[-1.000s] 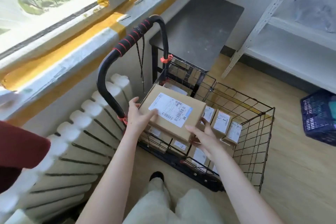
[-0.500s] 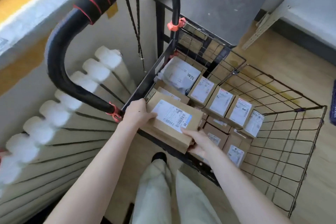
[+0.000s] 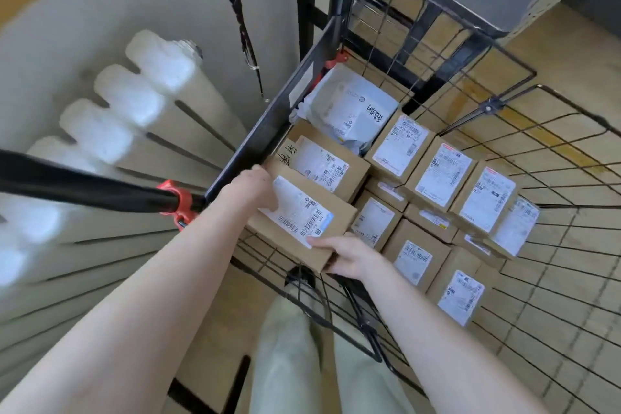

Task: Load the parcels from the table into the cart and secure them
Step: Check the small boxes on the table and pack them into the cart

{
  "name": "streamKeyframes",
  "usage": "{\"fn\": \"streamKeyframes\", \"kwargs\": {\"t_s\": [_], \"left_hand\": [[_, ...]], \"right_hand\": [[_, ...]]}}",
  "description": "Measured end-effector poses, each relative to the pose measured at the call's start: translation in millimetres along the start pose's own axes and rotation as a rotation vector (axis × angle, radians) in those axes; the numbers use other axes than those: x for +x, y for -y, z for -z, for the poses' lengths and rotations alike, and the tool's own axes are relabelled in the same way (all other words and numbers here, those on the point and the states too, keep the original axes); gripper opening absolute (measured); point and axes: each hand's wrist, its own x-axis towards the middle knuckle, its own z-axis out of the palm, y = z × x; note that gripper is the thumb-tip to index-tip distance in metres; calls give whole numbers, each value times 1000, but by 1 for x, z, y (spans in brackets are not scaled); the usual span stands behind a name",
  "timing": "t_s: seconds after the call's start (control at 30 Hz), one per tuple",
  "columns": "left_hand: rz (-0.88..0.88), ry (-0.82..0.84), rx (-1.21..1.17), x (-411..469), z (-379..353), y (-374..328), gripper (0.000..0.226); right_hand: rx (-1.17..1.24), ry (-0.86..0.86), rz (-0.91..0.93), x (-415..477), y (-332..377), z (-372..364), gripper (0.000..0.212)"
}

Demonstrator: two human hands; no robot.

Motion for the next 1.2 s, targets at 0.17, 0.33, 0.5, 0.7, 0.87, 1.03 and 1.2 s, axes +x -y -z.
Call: {"fn": "streamKeyframes", "kwargs": {"t_s": [0.17,0.33,0.5,0.7,0.87,1.03,1.2], "left_hand": [[-14,48,-22,18,-7,-5,75],[-31,23,-19,39,-24,-11,63],[-2,-32,5,64,-41,-18,64],[46,-28,-66,80,-40,-26,61],[53,-31,-271,90,-40,-25,103],[16,-63,-472,97,-37,-23,113],[-92,-109,-449,99,-41,-18,88]], "right_hand": [[25,-88,24,27,-19,9,41],[93,-214,142,55,-32,13,50],[112,-311,217,79,-33,10,53],[66,-357,247,94,-39,12,57],[-47,-362,262,95,-40,20,63],[-7,-313,239,97,-43,27,64],[58,-282,243,90,-50,31,62]]}}
